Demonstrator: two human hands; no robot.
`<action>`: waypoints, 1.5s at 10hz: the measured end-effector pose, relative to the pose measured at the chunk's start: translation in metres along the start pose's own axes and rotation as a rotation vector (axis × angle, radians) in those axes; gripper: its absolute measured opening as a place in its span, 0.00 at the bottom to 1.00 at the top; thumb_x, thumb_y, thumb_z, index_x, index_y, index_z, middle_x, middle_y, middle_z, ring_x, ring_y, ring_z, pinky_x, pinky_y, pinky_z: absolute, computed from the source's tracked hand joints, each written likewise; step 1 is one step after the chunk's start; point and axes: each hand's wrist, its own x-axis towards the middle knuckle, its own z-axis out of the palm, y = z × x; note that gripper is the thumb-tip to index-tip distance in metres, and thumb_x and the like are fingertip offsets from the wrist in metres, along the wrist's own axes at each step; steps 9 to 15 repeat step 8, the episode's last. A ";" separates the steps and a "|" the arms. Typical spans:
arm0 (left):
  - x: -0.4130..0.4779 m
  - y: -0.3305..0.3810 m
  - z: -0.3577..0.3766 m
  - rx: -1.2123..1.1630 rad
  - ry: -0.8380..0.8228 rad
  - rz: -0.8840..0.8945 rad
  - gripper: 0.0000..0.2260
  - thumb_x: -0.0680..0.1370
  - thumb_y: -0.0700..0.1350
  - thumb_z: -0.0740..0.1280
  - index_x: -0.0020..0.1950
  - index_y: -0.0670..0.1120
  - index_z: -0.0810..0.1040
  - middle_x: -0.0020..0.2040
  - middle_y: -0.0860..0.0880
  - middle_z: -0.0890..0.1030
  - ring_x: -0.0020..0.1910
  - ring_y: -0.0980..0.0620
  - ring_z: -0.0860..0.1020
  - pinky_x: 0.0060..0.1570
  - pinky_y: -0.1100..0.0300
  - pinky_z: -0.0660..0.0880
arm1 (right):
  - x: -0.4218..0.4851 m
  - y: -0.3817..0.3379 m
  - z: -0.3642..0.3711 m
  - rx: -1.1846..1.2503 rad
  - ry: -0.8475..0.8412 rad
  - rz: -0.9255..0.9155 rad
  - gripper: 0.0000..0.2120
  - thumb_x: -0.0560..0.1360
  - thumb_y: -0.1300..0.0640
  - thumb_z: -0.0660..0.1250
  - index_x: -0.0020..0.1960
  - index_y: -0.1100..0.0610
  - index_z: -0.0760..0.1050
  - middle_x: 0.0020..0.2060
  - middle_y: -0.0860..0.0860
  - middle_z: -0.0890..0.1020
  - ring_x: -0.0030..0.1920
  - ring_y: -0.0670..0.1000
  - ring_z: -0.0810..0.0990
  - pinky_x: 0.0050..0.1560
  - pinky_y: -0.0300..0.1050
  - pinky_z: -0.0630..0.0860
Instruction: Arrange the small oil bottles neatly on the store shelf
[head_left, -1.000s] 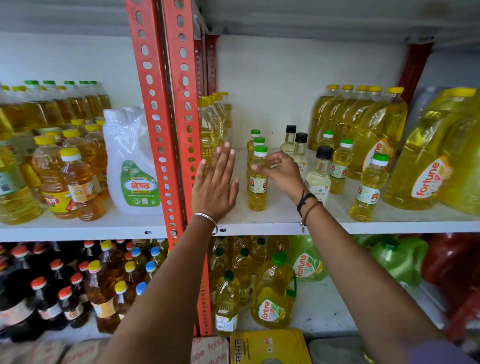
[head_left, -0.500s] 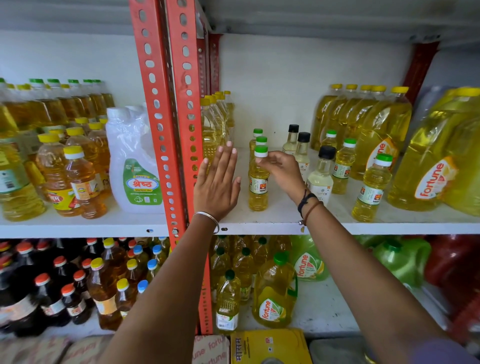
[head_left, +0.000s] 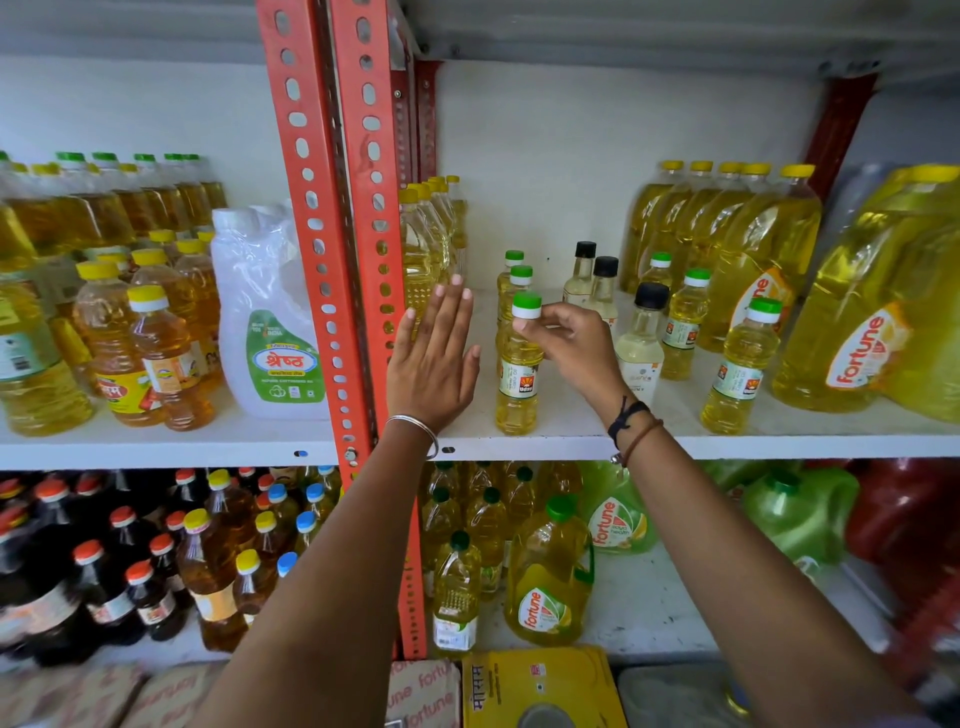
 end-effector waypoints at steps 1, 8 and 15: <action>0.000 0.000 0.000 0.003 0.001 0.000 0.26 0.81 0.51 0.49 0.78 0.42 0.54 0.77 0.45 0.54 0.76 0.50 0.52 0.74 0.52 0.40 | -0.002 -0.004 -0.002 0.002 -0.004 0.001 0.12 0.69 0.51 0.73 0.50 0.55 0.81 0.46 0.55 0.85 0.50 0.53 0.83 0.55 0.59 0.79; 0.004 0.013 -0.014 -0.210 0.054 -0.110 0.26 0.80 0.49 0.50 0.77 0.40 0.57 0.77 0.43 0.58 0.76 0.50 0.52 0.74 0.52 0.41 | -0.024 -0.019 -0.042 -0.018 0.154 -0.163 0.18 0.73 0.47 0.69 0.58 0.57 0.77 0.52 0.49 0.82 0.52 0.44 0.80 0.43 0.22 0.72; 0.004 0.013 -0.014 -0.210 0.054 -0.110 0.26 0.80 0.49 0.50 0.77 0.40 0.57 0.77 0.43 0.58 0.76 0.50 0.52 0.74 0.52 0.41 | -0.024 -0.019 -0.042 -0.018 0.154 -0.163 0.18 0.73 0.47 0.69 0.58 0.57 0.77 0.52 0.49 0.82 0.52 0.44 0.80 0.43 0.22 0.72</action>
